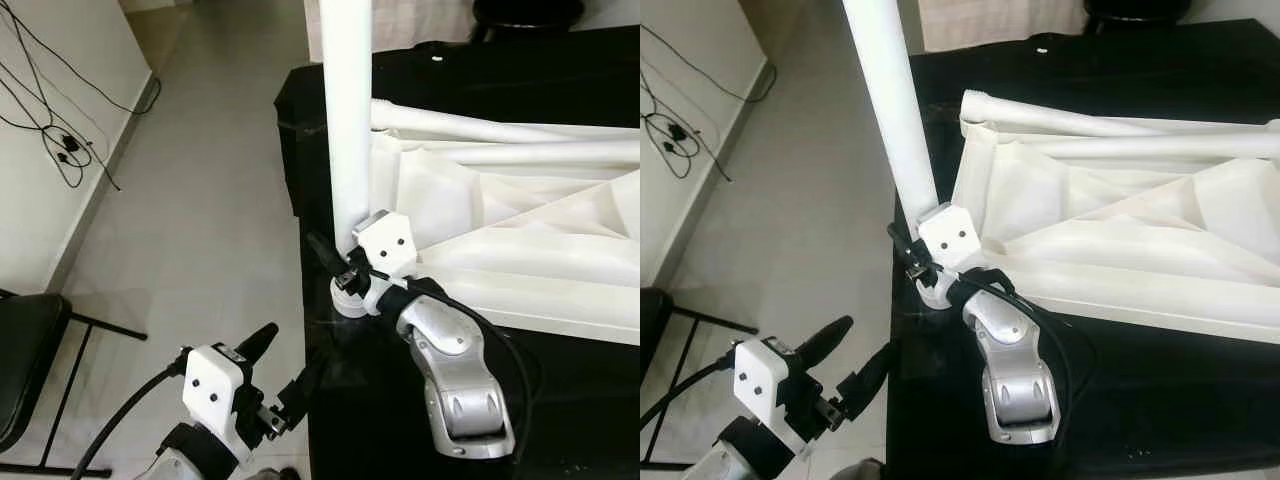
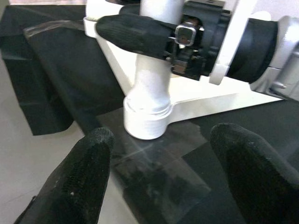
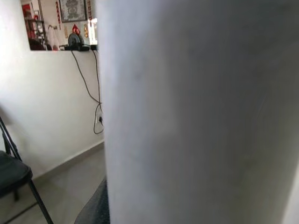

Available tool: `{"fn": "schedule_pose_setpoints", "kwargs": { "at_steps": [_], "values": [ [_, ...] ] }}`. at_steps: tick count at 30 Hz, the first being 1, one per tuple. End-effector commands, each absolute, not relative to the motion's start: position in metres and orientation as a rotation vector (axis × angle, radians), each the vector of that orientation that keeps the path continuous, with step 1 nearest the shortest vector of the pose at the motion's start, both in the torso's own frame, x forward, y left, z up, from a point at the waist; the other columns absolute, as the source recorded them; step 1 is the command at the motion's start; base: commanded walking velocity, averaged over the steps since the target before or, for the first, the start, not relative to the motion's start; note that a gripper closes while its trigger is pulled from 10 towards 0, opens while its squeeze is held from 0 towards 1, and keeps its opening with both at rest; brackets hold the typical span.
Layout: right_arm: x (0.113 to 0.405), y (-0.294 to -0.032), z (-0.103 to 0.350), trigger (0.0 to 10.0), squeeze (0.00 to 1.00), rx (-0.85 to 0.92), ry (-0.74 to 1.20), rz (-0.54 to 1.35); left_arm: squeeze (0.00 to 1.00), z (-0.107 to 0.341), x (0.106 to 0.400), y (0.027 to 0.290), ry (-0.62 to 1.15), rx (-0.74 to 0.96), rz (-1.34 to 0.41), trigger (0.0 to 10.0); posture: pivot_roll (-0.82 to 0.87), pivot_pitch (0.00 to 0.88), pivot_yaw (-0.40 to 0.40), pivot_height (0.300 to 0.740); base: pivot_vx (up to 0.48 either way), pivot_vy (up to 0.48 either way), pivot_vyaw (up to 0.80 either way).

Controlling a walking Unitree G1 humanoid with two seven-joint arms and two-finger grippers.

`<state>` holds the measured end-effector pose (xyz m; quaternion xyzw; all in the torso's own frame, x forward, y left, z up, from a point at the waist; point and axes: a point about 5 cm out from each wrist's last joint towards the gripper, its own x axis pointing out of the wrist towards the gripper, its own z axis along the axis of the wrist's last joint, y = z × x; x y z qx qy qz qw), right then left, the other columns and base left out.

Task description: Building children table

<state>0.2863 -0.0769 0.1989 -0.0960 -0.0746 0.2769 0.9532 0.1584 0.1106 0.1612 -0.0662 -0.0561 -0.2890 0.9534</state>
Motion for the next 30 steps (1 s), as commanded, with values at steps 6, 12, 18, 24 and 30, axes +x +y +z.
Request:
{"fn": "schedule_pose_setpoints", "kwargs": {
  "at_steps": [6,12,18,24,30],
  "values": [
    [0.297,-0.071,0.204,10.0,1.0,-0.148,-0.114,0.803,0.0,0.159,0.155,0.112,-0.1,-0.144,-0.576,10.0,-0.01,0.214,0.066,0.74,0.0,0.0,0.0],
    [0.312,-0.067,0.224,10.0,1.0,-0.248,-0.186,1.103,0.0,0.16,0.153,0.111,-0.099,-0.148,-0.579,10.0,0.01,0.229,0.067,0.74,0.0,0.0,0.0],
    [0.32,-0.065,0.228,10.0,0.0,-0.266,-0.158,1.39,0.0,0.162,0.149,0.109,-0.097,-0.149,-0.581,10.0,0.03,0.239,0.068,0.74,0.0,0.0,0.0],
    [0.335,-0.059,0.238,10.0,0.0,-0.252,-0.106,1.596,0.0,0.164,0.141,0.108,-0.089,-0.151,-0.58,10.0,0.07,0.26,0.064,0.74,0.0,0.0,0.0],
    [0.342,-0.055,0.241,10.0,0.0,-0.254,-0.083,1.646,0.0,0.165,0.136,0.106,-0.083,-0.155,-0.581,10.0,0.09,0.275,0.058,0.74,0.0,0.0,0.0]
  ]
}}
